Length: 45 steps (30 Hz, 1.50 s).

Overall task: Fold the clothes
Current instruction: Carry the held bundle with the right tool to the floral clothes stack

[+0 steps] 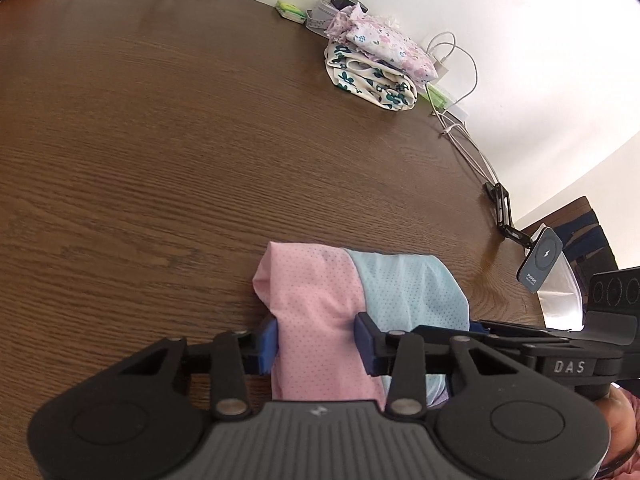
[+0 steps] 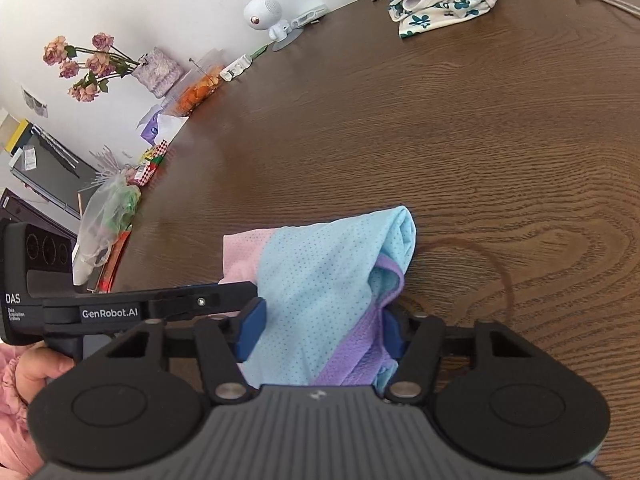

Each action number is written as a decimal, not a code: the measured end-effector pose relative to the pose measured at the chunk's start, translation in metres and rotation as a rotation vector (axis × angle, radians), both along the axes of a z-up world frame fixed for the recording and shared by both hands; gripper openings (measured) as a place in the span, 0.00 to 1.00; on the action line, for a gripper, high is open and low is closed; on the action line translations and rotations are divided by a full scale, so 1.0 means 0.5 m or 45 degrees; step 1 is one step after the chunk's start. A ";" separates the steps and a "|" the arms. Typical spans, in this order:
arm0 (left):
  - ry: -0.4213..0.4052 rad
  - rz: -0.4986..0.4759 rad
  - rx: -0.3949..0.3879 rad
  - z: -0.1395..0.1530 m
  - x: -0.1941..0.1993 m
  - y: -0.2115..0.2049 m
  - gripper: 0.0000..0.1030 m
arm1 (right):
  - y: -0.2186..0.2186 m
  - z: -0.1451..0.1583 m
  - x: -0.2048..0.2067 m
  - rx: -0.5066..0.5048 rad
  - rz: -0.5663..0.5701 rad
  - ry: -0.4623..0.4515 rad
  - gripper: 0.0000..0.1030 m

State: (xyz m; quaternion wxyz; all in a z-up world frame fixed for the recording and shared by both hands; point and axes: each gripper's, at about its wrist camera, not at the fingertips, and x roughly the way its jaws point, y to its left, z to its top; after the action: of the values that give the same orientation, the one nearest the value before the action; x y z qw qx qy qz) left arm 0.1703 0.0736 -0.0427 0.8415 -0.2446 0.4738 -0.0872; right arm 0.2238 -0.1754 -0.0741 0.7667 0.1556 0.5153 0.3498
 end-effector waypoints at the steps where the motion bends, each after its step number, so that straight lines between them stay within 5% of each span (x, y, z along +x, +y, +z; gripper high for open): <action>1: -0.001 -0.001 -0.011 -0.002 0.000 0.001 0.28 | -0.002 -0.005 0.003 0.016 -0.006 0.018 0.38; 8: -0.026 0.005 -0.049 -0.011 -0.001 0.003 0.22 | 0.001 -0.023 0.010 0.073 -0.021 0.053 0.20; 14: -0.066 0.004 -0.080 -0.013 -0.004 -0.001 0.12 | 0.005 -0.021 0.013 0.096 -0.003 0.051 0.16; 32: -0.233 -0.037 -0.059 0.071 0.020 -0.020 0.10 | -0.011 0.066 0.029 0.172 -0.031 -0.077 0.14; 45: -0.398 -0.086 -0.010 0.196 0.174 -0.059 0.10 | -0.044 0.187 0.154 0.170 -0.122 -0.230 0.14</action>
State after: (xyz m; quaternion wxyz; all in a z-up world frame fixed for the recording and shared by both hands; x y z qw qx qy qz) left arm 0.2573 0.0440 0.0552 0.9005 -0.2153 0.3447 -0.1544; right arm 0.3007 -0.1973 0.0192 0.8137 0.1987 0.4117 0.3589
